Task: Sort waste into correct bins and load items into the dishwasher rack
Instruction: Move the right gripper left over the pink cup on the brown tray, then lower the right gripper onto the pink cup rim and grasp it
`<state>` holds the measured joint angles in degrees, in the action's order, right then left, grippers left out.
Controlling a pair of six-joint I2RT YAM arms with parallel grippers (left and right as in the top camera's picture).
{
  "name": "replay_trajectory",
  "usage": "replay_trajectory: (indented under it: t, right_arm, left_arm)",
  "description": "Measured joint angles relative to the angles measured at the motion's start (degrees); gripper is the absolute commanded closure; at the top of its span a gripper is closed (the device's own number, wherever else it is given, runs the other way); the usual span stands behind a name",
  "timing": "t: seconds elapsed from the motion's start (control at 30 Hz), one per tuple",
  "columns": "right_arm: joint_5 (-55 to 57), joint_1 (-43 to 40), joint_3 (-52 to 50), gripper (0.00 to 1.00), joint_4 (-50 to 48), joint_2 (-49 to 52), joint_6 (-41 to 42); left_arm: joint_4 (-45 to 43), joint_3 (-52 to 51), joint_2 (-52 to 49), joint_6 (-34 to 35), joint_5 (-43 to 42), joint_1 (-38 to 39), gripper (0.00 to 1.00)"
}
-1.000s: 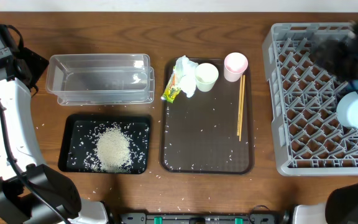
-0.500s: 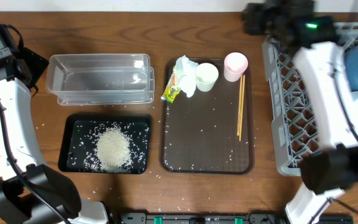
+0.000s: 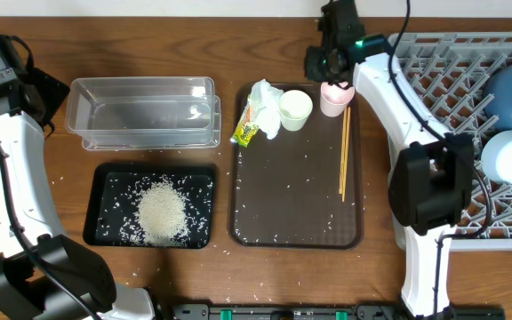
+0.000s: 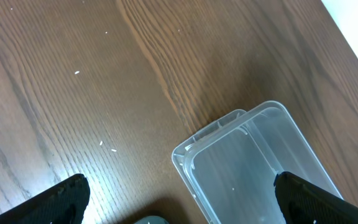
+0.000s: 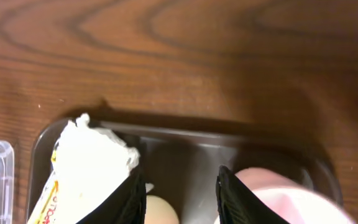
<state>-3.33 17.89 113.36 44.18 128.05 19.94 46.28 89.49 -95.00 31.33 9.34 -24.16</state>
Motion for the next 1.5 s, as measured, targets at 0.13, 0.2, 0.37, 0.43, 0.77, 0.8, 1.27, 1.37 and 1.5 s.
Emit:
replay_trajectory:
  t: [0.13,0.2,0.37,0.43,0.77,0.8,1.27,1.37,1.5]
  right_arm:
    - [3.0,1.2,0.0,0.66,2.3,0.0,1.7]
    - [4.0,1.6,0.0,0.66,3.1,0.0,2.1]
    - [5.9,1.7,0.0,0.66,5.4,0.0,2.5]
    - [6.8,1.7,0.0,0.63,6.5,0.0,2.7]
    - [9.5,1.7,0.0,0.64,7.6,0.0,2.9]
    - [9.6,1.7,0.0,0.66,7.6,0.0,2.9]
    - [9.7,1.7,0.0,0.93,6.7,4.2,4.4]
    - [9.5,1.7,0.6,0.99,8.4,4.2,4.6]
    - [9.4,1.7,2.6,0.99,10.3,3.8,4.7]
  left_arm:
    - [0.0,0.0,0.0,0.0,0.0,0.0,0.02]
    - [0.0,0.0,0.0,0.0,0.0,0.0,0.02]
    - [0.0,0.0,0.0,0.0,0.0,0.0,0.02]
    - [0.0,0.0,0.0,0.0,0.0,0.0,0.02]
    - [0.0,0.0,0.0,0.0,0.0,0.0,0.02]
    - [0.0,0.0,0.0,0.0,0.0,0.0,0.02]
    - [0.0,0.0,0.0,0.0,0.0,0.0,0.02]
    - [0.0,0.0,0.0,0.0,0.0,0.0,0.02]
    - [0.0,0.0,0.0,0.0,0.0,0.0,0.02]
